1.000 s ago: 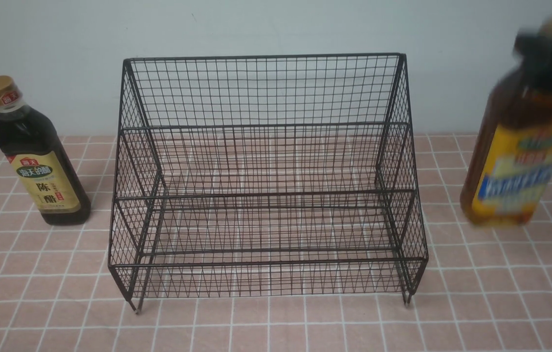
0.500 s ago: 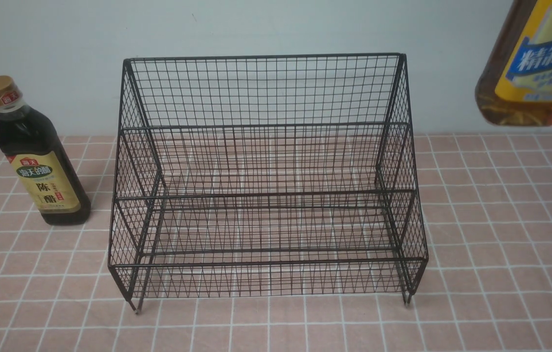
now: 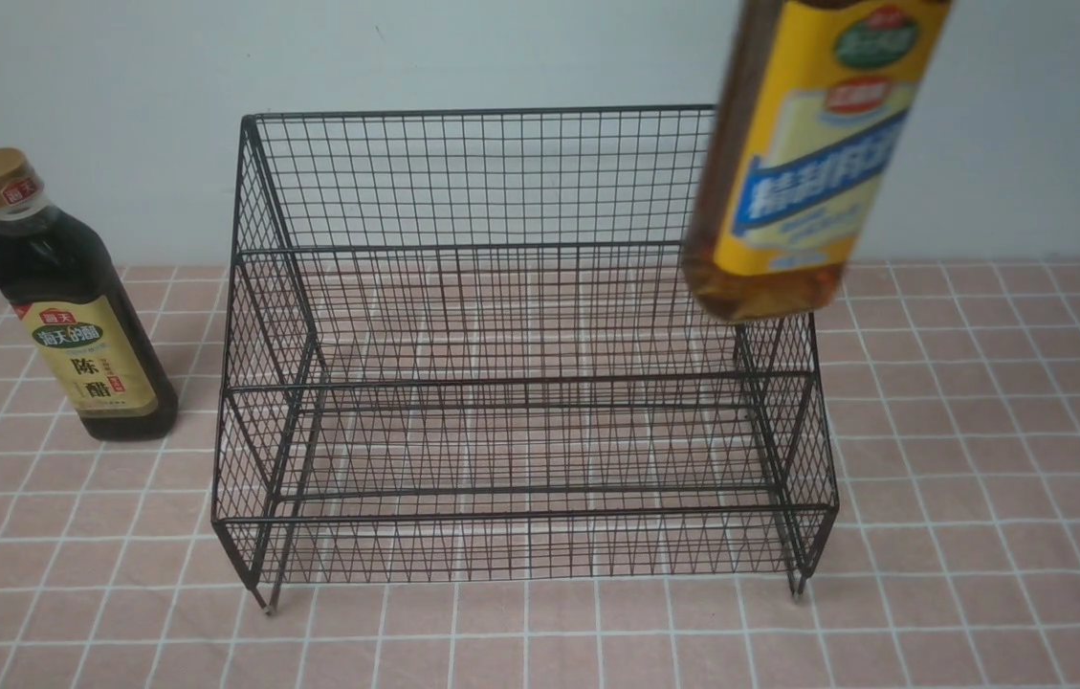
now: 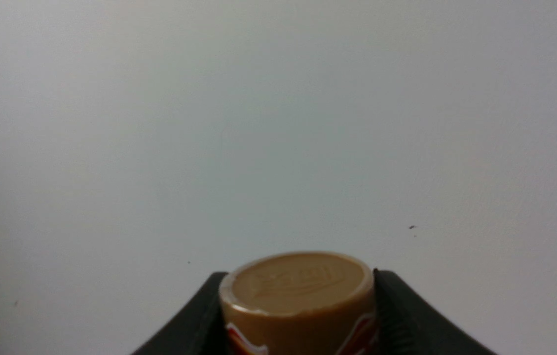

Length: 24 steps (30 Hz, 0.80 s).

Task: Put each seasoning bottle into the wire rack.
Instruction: Use the right arm to put the condiment bottle back on the shelf

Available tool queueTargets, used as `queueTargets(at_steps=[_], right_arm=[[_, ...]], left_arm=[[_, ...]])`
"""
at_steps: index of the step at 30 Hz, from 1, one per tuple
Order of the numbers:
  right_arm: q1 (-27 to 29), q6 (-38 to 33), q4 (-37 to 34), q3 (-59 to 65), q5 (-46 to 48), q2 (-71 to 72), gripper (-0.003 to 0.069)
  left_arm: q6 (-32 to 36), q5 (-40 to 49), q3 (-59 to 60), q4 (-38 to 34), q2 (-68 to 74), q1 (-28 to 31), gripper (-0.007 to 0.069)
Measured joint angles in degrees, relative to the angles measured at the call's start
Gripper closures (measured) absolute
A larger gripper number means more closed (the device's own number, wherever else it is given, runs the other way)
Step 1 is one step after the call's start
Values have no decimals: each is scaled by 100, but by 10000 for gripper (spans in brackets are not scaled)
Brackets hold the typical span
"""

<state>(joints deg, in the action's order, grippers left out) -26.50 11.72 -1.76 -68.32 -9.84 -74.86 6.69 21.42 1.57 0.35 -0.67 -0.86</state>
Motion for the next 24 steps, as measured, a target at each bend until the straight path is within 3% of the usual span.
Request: queueTargets(at_steps=[8,15,24], right_arm=[[-48,-452,-420,0,-451,-780,335],[-58,-1036,-652,0,-274,-957,335],[-68,-1245,-740,-66,80,-947,335]], left_arm=[[0,0,0,0,0,5,631],[0,0,0,0,0,5,631],[0,0,0,0,0,5,631]])
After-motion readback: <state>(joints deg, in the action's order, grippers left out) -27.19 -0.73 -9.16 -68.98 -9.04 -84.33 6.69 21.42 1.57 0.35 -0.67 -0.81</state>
